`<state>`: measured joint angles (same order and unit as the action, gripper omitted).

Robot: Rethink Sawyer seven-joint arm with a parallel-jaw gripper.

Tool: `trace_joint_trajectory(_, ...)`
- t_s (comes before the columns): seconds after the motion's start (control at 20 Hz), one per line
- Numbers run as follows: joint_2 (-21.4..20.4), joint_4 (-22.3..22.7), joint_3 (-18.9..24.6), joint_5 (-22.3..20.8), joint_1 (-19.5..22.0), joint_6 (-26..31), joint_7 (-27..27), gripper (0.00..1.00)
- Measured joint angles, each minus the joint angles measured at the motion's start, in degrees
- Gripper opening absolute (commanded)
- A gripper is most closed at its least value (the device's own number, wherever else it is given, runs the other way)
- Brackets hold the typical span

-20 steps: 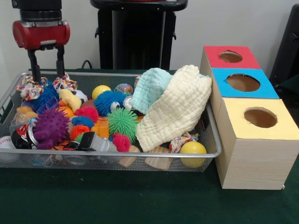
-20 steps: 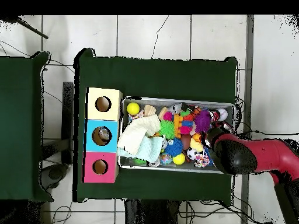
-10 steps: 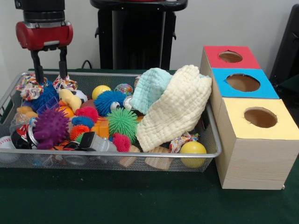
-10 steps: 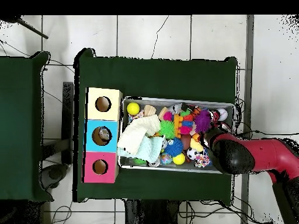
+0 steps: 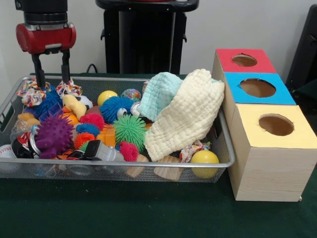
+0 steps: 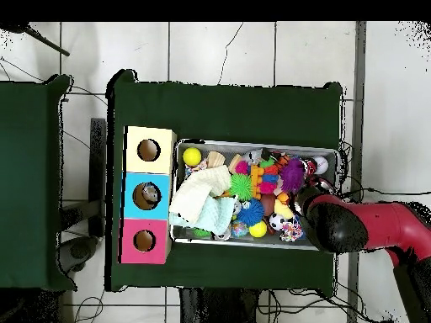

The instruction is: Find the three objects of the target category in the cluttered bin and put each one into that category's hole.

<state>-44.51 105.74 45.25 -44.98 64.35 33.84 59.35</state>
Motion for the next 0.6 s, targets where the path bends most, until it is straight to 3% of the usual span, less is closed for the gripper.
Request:
trace_joint_trajectory(0.3, -2.2, 1.5, -2.0, 3.0, -0.8, -0.5, 0.3, 1.0)
trace_joint_trajectory(0.6, -6.8, 5.8, -6.5, 10.6, -4.4, -4.7, 4.2, 1.0)
